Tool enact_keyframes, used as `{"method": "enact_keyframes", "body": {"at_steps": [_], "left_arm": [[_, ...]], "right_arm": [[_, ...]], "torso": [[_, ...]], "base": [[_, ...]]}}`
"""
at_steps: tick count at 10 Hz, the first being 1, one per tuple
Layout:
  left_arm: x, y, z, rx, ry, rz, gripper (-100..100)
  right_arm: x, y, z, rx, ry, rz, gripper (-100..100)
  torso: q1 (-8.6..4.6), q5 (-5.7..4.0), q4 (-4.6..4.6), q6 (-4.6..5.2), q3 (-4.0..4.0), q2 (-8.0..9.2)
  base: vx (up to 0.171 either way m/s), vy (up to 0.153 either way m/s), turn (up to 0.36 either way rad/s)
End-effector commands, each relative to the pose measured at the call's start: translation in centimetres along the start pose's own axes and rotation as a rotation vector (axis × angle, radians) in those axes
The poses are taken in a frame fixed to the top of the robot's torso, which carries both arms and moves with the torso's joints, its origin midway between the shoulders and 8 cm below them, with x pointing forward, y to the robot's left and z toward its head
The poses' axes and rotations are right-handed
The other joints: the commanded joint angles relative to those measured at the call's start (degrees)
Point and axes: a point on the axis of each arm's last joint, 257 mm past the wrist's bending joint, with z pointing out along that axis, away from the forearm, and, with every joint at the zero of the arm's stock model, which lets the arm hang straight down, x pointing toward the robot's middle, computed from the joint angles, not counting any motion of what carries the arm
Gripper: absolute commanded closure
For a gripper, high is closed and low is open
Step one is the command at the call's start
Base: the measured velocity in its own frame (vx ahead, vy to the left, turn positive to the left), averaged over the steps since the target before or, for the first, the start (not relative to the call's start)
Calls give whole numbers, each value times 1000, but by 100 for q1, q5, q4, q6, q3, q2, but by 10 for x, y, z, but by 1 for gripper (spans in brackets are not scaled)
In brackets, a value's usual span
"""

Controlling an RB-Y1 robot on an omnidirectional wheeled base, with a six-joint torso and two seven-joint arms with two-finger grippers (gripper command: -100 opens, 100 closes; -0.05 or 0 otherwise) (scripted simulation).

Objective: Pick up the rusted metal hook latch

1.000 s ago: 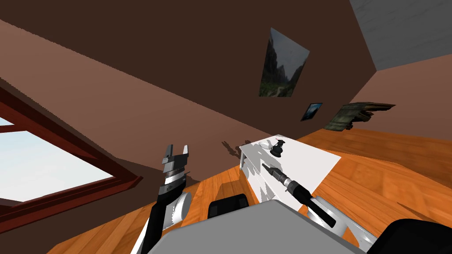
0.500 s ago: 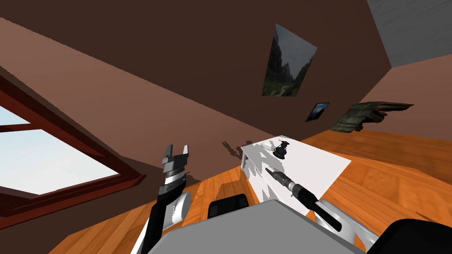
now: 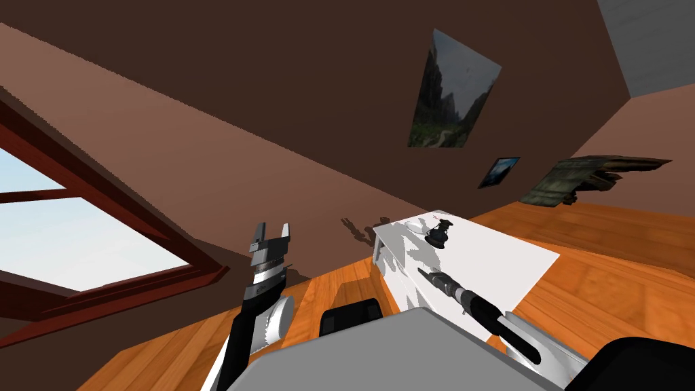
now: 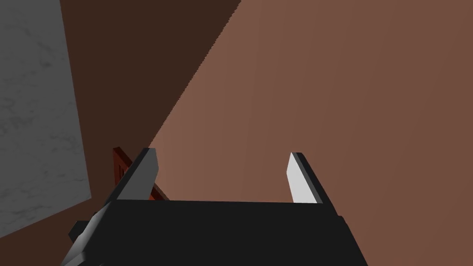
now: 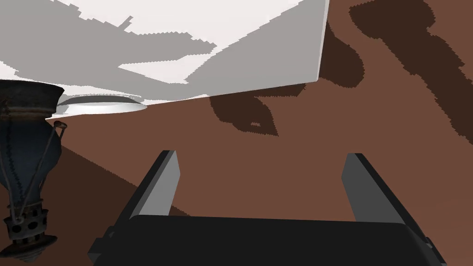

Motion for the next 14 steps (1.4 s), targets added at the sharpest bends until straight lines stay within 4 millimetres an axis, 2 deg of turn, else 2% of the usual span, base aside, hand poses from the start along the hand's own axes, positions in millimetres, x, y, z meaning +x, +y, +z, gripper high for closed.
{"method": "enact_keyframes", "body": {"at_steps": [1, 3, 4, 5, 7, 8, 9, 10, 12, 14], "left_arm": [[0, 0, 0, 0, 0, 0, 0], [0, 0, 0, 0, 0, 0, 0], [0, 0, 0, 0, 0, 0, 0], [0, 0, 0, 0, 0, 0, 0], [0, 0, 0, 0, 0, 0, 0], [0, 0, 0, 0, 0, 0, 0], [0, 0, 0, 0, 0, 0, 0], [0, 0, 0, 0, 0, 0, 0], [0, 0, 0, 0, 0, 0, 0], [0, 0, 0, 0, 0, 0, 0]], "right_arm": [[23, -22, -9, 44, 68, -59, -100], [40, -44, -16, 81, 126, -110, -100], [40, -44, -17, 82, 127, -110, -100], [51, -59, -22, 104, 172, -161, -100], [56, -64, -25, 115, 183, -159, -100], [66, -78, -31, 135, 227, -208, -100], [70, -84, -34, 146, 237, -206, -100], [70, -84, -34, 146, 237, -206, -100], [91, -111, -50, 186, 327, -296, -100], [104, -129, -63, 213, 381, -334, -100]], "torso": [[0, 0, 0, 0, 0, 0], [1, 1, 0, -2, -2, -5], [1, 1, -1, 2, -2, -3], [0, 0, 1, 1, 2, 3], [1, 1, 1, 1, 2, 4], [0, -1, 2, 1, 4, 8], [1, 0, 2, 0, 4, 6], [2, 0, 1, 0, 3, 5], [1, 0, 1, 0, 3, 4], [5, 2, 0, 1, -1, -1]], "base": [[30, 12, 61], [46, 11, 56], [20, 5, -12], [22, 10, 37], [17, 5, 14], [21, 9, 31], [23, 8, 23], [14, 4, 3], [36, 15, 52], [35, 14, 13]]}}
